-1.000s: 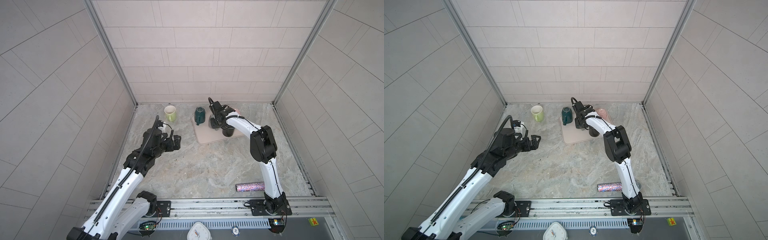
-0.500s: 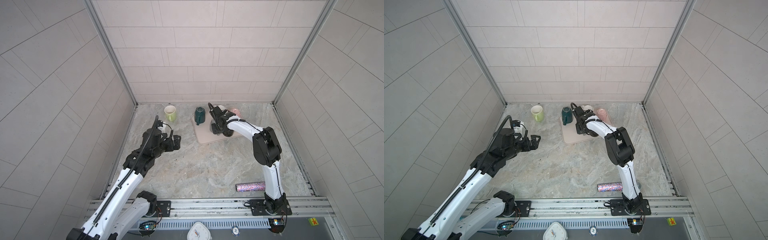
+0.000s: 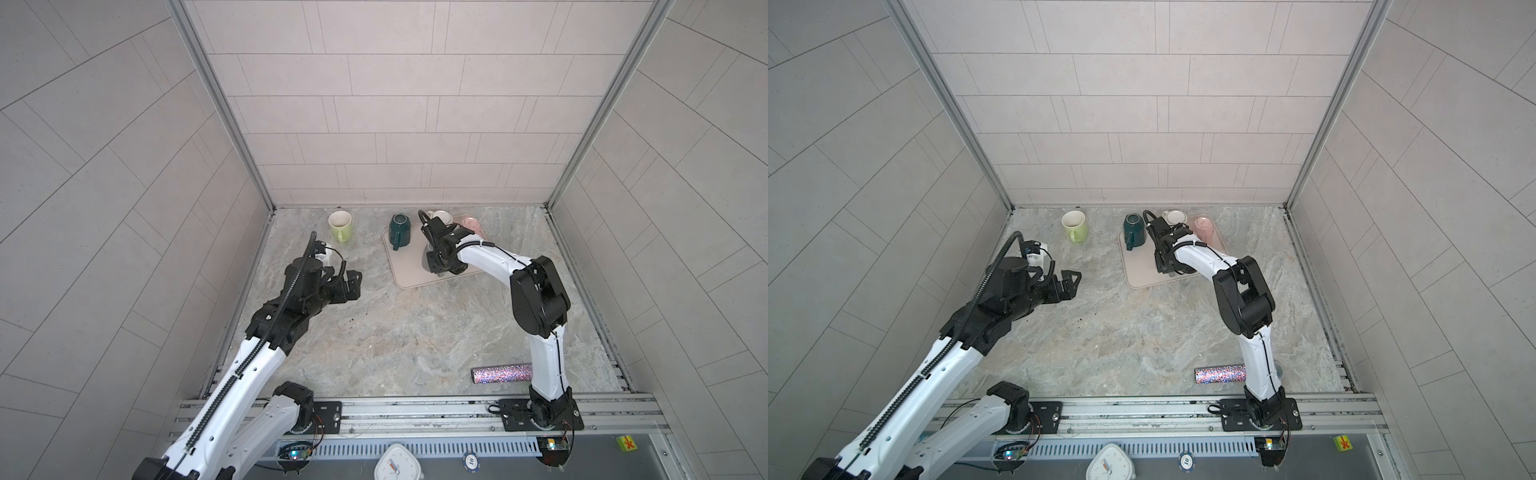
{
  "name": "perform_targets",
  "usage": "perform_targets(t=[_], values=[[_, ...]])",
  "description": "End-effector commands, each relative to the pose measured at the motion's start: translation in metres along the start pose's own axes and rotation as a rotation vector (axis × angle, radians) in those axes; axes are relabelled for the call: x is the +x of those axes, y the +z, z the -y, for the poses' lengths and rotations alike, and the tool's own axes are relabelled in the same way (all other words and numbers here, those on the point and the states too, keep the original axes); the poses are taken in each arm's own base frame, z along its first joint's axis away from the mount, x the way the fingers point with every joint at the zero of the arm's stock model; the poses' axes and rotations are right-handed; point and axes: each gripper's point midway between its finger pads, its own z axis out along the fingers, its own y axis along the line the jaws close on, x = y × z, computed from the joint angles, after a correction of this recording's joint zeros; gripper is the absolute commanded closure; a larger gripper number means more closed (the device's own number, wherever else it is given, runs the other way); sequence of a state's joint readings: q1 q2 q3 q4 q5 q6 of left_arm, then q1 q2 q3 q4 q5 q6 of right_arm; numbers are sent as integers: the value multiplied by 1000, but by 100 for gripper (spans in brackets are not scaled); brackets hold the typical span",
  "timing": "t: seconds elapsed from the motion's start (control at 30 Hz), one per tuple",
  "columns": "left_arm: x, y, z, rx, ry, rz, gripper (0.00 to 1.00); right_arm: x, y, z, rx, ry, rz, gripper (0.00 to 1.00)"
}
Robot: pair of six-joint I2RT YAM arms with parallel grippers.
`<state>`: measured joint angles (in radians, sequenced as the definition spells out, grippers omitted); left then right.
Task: Turn the mug right side up
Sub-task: Move the mug to the tray.
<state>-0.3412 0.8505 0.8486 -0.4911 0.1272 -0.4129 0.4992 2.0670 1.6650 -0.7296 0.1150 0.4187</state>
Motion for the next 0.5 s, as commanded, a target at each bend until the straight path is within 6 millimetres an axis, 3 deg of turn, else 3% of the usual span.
perform_targets(t=[0.0,0.47], values=[[0,-2,2,8,-4,10,0,-10,-15,7,34,2,24,67],[0,-2,3,12,-11,12,0,-12,-11,9,62,-5,3,74]])
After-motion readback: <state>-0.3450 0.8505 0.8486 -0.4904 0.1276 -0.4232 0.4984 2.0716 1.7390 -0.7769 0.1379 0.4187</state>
